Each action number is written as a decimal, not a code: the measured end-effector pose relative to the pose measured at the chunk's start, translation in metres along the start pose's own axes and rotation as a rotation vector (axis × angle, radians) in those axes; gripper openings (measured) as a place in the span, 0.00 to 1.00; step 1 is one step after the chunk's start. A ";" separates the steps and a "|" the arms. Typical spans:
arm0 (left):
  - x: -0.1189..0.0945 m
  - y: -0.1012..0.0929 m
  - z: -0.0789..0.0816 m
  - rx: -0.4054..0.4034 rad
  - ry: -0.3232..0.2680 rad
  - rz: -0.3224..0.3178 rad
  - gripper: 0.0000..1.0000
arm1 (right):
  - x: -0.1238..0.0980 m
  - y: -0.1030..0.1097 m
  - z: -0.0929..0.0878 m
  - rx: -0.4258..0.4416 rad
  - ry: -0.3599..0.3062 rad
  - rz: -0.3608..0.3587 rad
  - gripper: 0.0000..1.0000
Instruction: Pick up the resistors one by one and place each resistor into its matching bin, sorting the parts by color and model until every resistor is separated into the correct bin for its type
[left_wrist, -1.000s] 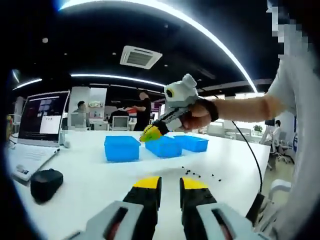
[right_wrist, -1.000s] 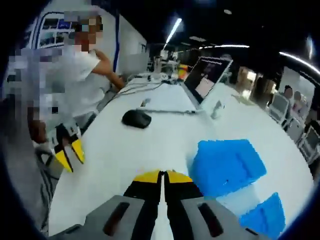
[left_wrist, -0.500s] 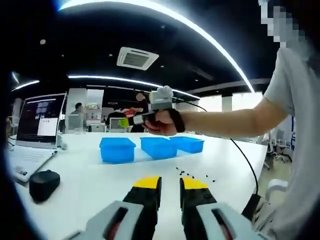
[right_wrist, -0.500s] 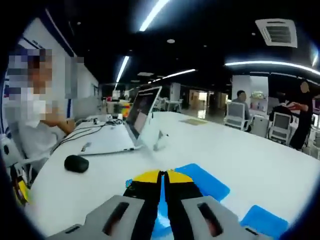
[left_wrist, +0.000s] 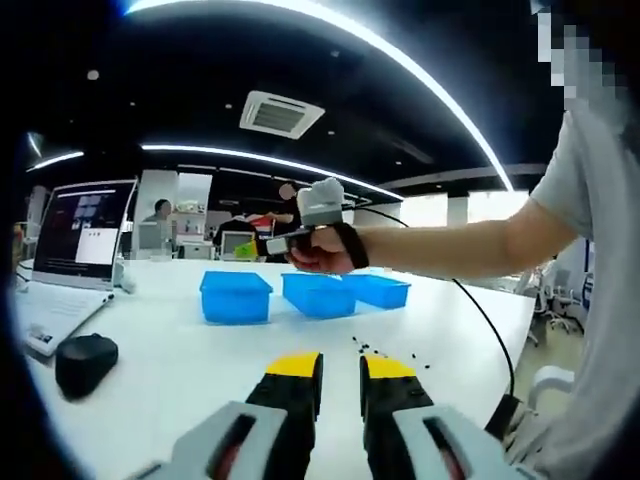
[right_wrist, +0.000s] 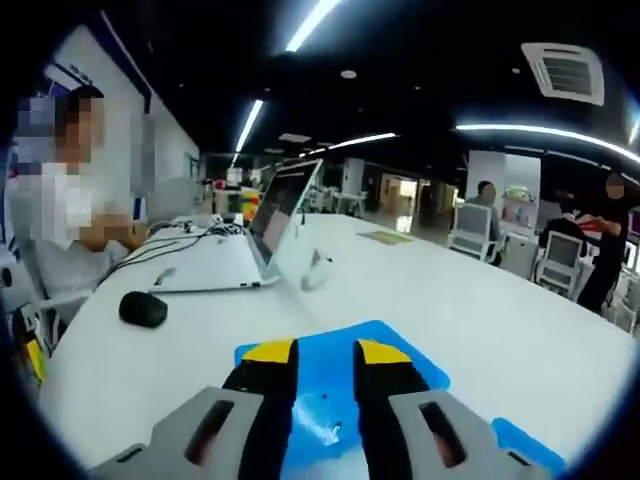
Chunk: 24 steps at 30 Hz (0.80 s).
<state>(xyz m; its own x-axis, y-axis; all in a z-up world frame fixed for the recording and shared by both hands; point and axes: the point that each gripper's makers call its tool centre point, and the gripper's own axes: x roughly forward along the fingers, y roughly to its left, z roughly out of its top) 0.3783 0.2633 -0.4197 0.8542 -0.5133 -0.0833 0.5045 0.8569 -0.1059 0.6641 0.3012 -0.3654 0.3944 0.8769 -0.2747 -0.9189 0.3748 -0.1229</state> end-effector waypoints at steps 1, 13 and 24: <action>0.000 0.000 -0.001 -0.001 0.003 0.000 0.18 | -0.004 0.003 0.002 -0.011 0.003 0.014 0.24; 0.000 0.001 -0.002 -0.003 0.007 0.004 0.18 | -0.076 0.070 -0.003 -0.300 0.176 0.292 0.22; 0.004 -0.008 -0.004 0.000 0.017 -0.010 0.18 | -0.121 0.111 -0.059 -0.516 0.444 0.536 0.22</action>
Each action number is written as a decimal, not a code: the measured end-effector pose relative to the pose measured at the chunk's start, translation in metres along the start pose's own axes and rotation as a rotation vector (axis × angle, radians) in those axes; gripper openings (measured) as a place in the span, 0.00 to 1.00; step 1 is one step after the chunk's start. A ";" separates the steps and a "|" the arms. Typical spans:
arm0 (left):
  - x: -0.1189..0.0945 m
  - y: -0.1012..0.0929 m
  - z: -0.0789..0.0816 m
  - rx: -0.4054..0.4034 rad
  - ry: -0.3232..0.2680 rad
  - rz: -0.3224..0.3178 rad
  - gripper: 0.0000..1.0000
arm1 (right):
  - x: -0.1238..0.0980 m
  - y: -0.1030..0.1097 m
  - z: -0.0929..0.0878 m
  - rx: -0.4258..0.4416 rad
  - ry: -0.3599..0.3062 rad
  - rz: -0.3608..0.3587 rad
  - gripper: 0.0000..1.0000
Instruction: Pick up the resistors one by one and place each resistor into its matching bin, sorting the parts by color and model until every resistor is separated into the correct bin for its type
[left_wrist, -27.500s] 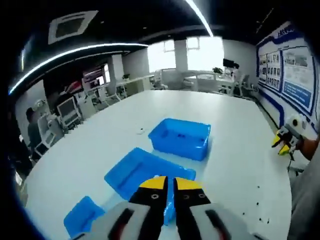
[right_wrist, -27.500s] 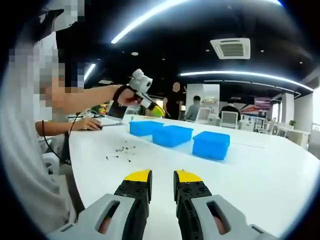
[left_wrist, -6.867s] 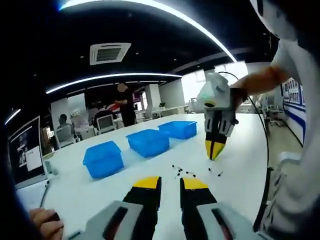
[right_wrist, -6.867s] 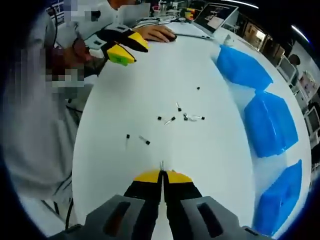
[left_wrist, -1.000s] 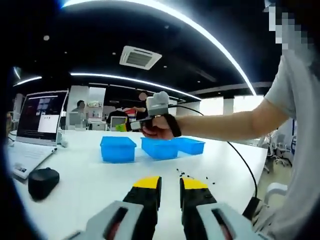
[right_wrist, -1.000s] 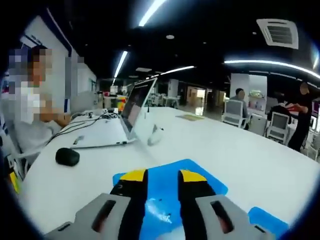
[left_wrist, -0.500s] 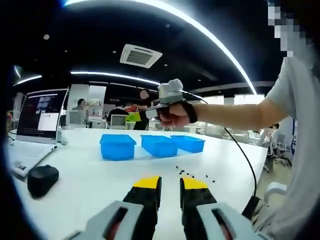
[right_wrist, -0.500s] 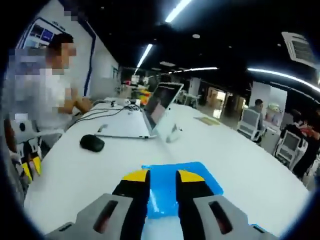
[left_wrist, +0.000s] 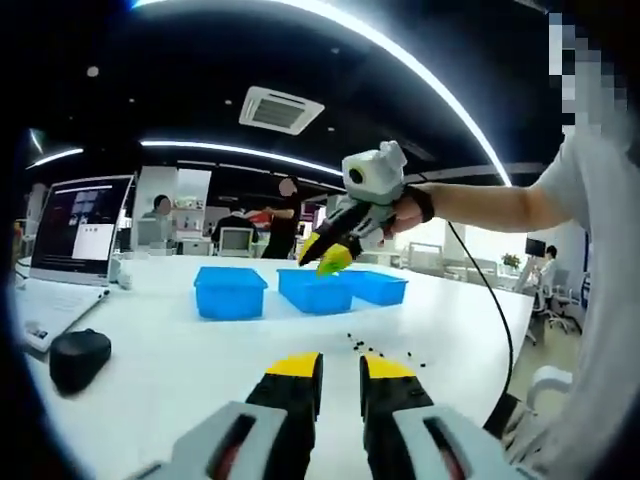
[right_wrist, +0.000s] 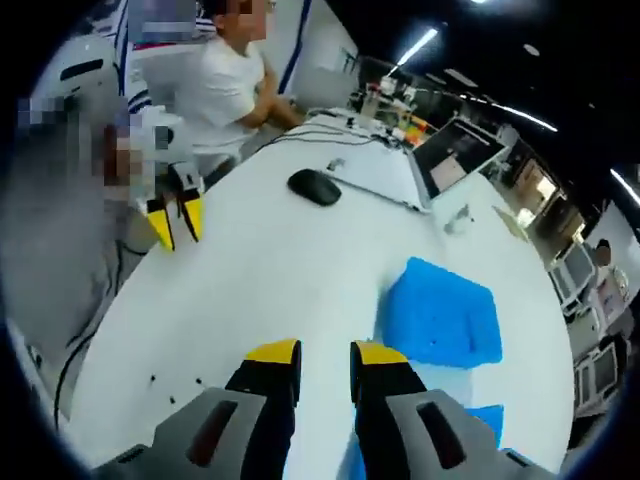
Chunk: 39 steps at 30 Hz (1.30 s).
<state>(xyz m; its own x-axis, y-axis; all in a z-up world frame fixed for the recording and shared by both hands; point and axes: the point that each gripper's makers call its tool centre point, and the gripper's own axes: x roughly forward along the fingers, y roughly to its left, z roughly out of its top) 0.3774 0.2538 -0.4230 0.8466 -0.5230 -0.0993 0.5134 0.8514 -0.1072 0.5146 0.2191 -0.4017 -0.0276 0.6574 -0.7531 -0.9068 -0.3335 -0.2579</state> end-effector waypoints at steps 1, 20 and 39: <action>0.000 0.000 0.000 0.001 0.001 -0.001 0.18 | 0.002 0.002 -0.003 -0.001 0.011 0.012 0.22; 0.002 -0.002 -0.008 -0.008 0.030 0.013 0.18 | 0.024 0.072 -0.065 -0.132 0.348 0.300 0.15; 0.007 -0.011 -0.015 -0.031 0.037 -0.027 0.18 | 0.027 0.064 -0.056 -0.099 0.312 0.277 0.05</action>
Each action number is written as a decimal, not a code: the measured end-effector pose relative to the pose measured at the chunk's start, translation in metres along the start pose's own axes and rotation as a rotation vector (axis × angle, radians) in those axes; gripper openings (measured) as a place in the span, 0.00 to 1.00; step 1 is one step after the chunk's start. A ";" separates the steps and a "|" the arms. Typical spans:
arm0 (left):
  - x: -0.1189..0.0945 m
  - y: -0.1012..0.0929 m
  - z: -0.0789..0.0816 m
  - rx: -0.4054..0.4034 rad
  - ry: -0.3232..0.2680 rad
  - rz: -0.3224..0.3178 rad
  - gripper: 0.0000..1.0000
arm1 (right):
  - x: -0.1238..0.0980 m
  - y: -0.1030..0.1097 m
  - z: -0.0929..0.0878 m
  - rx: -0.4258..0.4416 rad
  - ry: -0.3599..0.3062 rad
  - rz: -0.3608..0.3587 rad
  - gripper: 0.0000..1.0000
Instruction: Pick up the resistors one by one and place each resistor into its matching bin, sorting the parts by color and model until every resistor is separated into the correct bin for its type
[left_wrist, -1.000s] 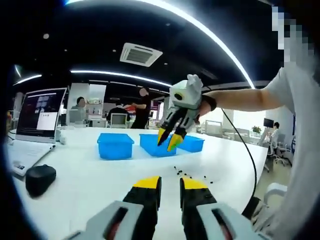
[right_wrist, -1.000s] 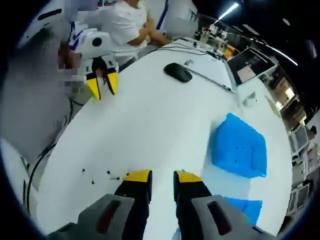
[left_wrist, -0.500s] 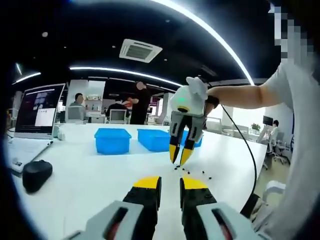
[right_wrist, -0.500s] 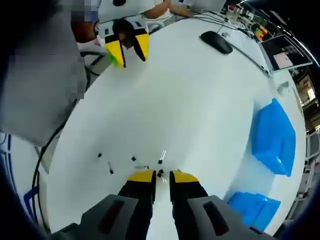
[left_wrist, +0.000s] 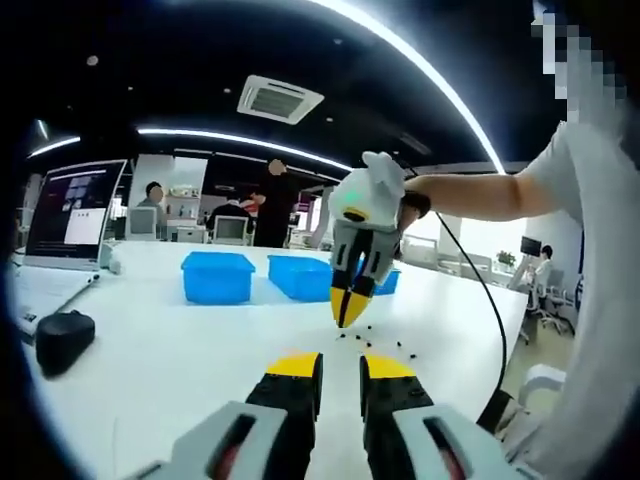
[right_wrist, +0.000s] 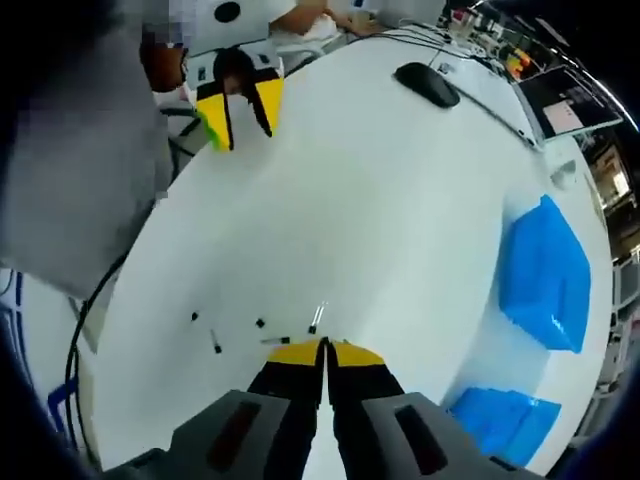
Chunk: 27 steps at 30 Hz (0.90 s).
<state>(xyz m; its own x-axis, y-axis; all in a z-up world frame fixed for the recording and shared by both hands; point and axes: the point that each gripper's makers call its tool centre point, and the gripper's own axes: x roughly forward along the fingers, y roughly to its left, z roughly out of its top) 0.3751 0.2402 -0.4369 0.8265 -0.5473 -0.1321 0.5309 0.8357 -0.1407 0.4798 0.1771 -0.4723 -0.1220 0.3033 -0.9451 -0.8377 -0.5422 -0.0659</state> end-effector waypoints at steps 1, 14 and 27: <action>0.000 0.000 0.000 -0.001 -0.001 -0.001 0.18 | -0.002 -0.003 0.005 0.014 -0.029 -0.013 0.05; -0.002 0.007 0.003 0.001 -0.002 -0.002 0.18 | -0.045 -0.073 0.060 0.278 -0.505 -0.258 0.05; -0.008 0.015 0.003 -0.023 0.001 0.034 0.18 | -0.089 -0.199 0.072 0.603 -0.975 -0.595 0.05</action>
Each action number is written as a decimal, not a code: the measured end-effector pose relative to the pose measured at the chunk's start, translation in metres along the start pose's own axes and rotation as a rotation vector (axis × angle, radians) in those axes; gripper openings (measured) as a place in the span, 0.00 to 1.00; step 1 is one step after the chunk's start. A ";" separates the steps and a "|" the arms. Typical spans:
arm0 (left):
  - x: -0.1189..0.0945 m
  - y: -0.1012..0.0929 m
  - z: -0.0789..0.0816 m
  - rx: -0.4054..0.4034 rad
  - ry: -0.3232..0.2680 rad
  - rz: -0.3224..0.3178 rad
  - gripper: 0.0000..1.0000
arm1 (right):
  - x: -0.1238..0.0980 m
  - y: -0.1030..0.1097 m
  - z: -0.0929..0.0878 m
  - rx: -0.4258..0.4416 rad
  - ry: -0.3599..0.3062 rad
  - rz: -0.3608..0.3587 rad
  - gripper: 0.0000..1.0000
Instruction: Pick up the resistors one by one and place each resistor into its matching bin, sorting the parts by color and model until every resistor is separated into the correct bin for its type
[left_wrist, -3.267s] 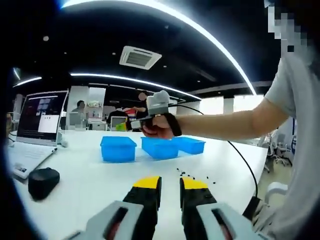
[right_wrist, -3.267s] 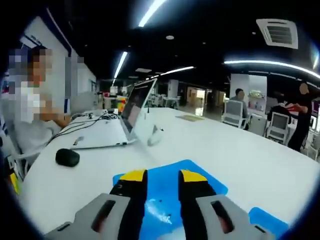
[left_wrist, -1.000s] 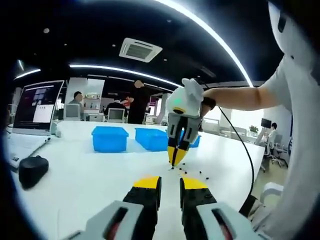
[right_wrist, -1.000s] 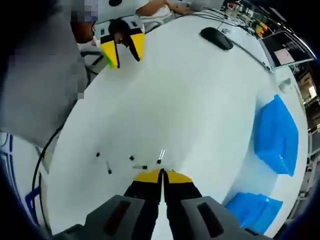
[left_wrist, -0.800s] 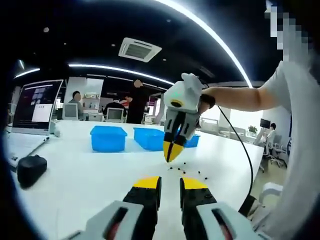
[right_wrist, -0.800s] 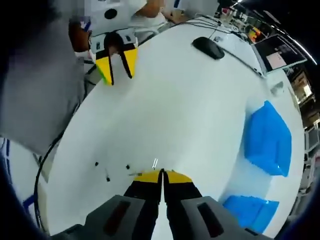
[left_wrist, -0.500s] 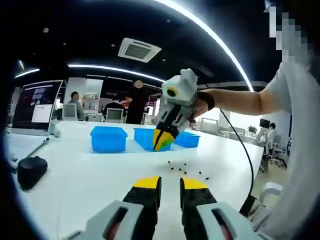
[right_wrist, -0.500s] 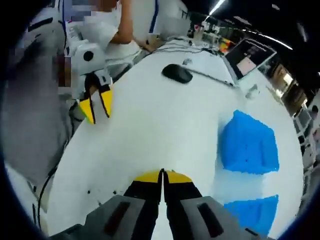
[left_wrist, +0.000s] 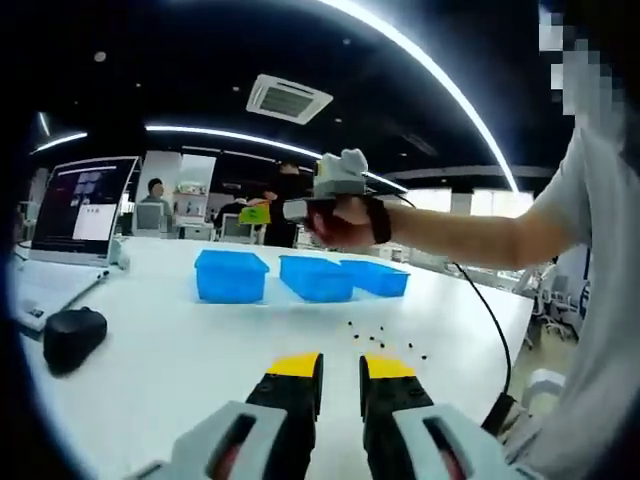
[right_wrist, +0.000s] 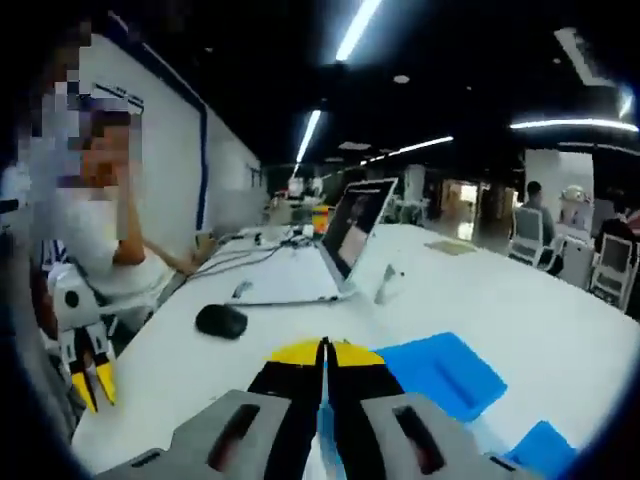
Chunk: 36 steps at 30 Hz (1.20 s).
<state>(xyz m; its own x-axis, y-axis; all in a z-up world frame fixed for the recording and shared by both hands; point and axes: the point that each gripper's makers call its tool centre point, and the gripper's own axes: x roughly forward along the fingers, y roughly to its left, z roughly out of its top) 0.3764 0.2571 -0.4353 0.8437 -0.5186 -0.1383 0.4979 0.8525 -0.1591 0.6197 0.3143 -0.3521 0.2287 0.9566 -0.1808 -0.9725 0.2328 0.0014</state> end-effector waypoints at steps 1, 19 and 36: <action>0.000 0.000 -0.001 -0.003 0.003 0.001 0.18 | 0.003 -0.012 -0.003 0.034 -0.020 -0.042 0.05; -0.007 0.014 0.007 -0.059 -0.037 0.063 0.17 | 0.001 -0.076 -0.030 0.139 -0.030 -0.203 0.30; -0.007 0.009 0.007 -0.048 -0.039 0.065 0.15 | -0.015 -0.036 -0.007 -0.025 0.008 -0.111 0.24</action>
<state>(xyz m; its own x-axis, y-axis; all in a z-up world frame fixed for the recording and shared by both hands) 0.3760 0.2686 -0.4286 0.8815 -0.4587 -0.1120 0.4326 0.8797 -0.1975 0.6511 0.2902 -0.3559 0.3352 0.9236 -0.1863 -0.9419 0.3330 -0.0438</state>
